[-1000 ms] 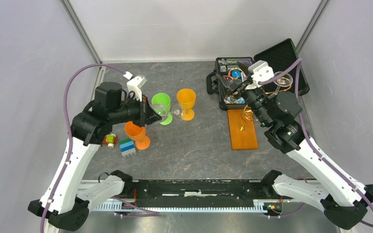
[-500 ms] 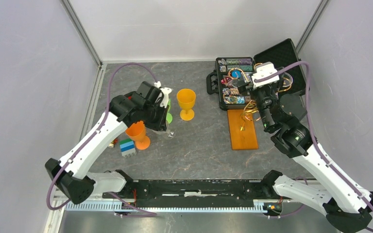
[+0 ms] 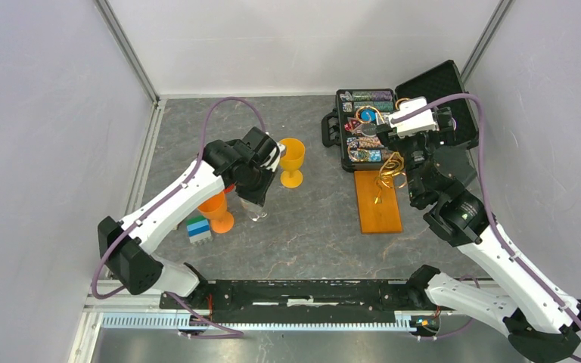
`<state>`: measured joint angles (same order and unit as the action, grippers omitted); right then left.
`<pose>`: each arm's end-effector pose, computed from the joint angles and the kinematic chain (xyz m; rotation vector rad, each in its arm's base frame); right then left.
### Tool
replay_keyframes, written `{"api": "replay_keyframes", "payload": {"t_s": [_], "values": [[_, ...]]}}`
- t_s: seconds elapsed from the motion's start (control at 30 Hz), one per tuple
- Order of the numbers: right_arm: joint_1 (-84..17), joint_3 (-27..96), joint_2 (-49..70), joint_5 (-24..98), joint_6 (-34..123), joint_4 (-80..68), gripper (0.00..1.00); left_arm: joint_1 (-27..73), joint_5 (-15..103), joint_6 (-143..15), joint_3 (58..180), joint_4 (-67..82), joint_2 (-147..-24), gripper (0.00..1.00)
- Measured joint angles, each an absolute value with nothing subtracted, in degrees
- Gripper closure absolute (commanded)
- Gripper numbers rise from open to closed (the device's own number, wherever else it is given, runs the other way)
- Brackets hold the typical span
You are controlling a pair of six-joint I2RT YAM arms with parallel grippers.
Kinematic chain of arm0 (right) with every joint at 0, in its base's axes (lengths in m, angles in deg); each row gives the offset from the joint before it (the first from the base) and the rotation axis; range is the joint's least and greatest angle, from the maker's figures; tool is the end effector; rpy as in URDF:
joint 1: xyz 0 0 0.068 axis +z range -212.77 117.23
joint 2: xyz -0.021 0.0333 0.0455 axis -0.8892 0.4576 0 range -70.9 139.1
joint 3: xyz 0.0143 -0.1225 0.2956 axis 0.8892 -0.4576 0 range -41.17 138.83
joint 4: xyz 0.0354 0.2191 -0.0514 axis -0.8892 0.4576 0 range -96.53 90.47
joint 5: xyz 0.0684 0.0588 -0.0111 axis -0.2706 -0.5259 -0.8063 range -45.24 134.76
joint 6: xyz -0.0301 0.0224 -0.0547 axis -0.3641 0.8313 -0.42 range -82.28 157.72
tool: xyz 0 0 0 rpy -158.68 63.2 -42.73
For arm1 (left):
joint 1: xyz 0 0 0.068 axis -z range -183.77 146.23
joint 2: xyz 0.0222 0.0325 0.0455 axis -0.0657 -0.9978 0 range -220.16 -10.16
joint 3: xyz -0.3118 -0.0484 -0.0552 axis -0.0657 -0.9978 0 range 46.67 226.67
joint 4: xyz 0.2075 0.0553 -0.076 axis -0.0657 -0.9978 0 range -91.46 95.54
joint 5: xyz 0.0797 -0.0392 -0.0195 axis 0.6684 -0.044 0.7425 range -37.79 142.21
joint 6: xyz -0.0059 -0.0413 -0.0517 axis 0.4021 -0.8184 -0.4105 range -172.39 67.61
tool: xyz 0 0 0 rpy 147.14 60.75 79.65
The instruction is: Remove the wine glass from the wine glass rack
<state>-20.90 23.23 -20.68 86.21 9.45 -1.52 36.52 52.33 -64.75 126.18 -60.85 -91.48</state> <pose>0.1121 0.0538 0.4813 -0.2811 1.4314 -0.3156 0.1758 -0.1488 0.3585 0.6727 2.7078 -0.2355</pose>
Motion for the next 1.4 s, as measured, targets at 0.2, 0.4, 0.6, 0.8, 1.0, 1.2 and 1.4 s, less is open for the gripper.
{"api": "replay_keyframes", "payload": {"t_s": [0.2,0.4,0.6,0.8,1.0,1.2,1.4], "values": [[-20.9,23.2,-21.4,88.8,7.6,-1.3,0.14,36.6,51.8,-64.7,125.3,-60.6,-91.9,0.94],[-20.9,23.2,-21.8,89.9,6.7,-1.3,0.14,36.6,51.9,-64.7,122.7,-60.6,-92.2,0.86],[-20.9,23.2,-21.8,90.5,6.1,-1.2,0.13,36.6,52.6,-64.7,122.5,-60.4,-92.2,0.51],[-20.9,24.9,-21.2,92.3,4.7,1.3,0.11,36.6,55.6,-64.6,125.7,-60.6,-92.2,0.31],[-21.2,32.4,-15.6,96.9,1.0,6.8,0.11,36.6,58.6,-64.2,129.9,-60.3,-89.1,0.13],[-25.3,43.6,-5.7,98.4,-1.5,15.6,0.24,36.6,59.8,-63.7,131.5,-59.5,-83.2,0.01],[-28.1,50.4,-0.6,97.3,-1.7,24.7,0.26,36.6,60.5,-63.5,131.9,-57.2,-79.0,0.0]]}}
